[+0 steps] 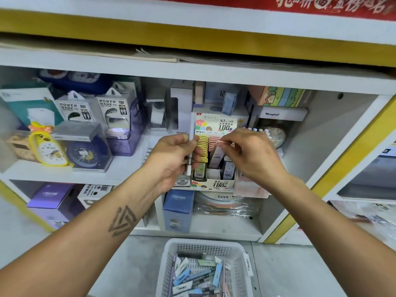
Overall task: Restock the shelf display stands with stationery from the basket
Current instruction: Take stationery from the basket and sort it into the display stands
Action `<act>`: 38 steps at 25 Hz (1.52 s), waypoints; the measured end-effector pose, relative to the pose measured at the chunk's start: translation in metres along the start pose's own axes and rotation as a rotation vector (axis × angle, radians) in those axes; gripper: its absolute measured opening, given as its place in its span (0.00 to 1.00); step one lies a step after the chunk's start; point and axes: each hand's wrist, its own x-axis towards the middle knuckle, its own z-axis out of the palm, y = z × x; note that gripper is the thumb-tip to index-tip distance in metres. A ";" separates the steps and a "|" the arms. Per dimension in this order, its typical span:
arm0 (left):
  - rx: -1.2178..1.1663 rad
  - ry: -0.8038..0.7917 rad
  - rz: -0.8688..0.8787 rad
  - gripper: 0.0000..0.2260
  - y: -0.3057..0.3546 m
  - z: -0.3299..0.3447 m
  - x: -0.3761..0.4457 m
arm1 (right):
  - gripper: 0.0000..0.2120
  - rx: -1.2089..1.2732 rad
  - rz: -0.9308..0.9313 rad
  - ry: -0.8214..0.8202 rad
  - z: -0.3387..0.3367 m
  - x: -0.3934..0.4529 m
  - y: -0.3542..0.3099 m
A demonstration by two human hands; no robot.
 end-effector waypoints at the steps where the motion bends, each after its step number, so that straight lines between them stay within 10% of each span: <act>1: 0.009 -0.008 -0.001 0.08 0.000 0.000 -0.001 | 0.08 -0.034 -0.002 0.008 0.004 0.001 0.001; 8: -0.021 -0.055 0.016 0.07 -0.002 0.001 -0.002 | 0.08 -0.126 -0.028 -0.054 0.019 -0.001 -0.003; 15: -0.248 -0.035 0.087 0.06 0.006 0.014 -0.003 | 0.11 1.198 0.491 -0.319 0.001 -0.012 -0.022; 26: -0.432 -0.213 -0.119 0.04 -0.017 0.067 -0.011 | 0.08 1.294 0.640 0.212 -0.055 -0.039 0.033; 32: 0.503 0.158 0.387 0.10 -0.026 0.072 0.008 | 0.05 0.997 0.577 0.396 -0.085 -0.045 0.064; 38: 1.292 -0.109 0.784 0.21 -0.053 0.067 0.005 | 0.06 0.312 0.380 0.289 -0.067 -0.044 0.063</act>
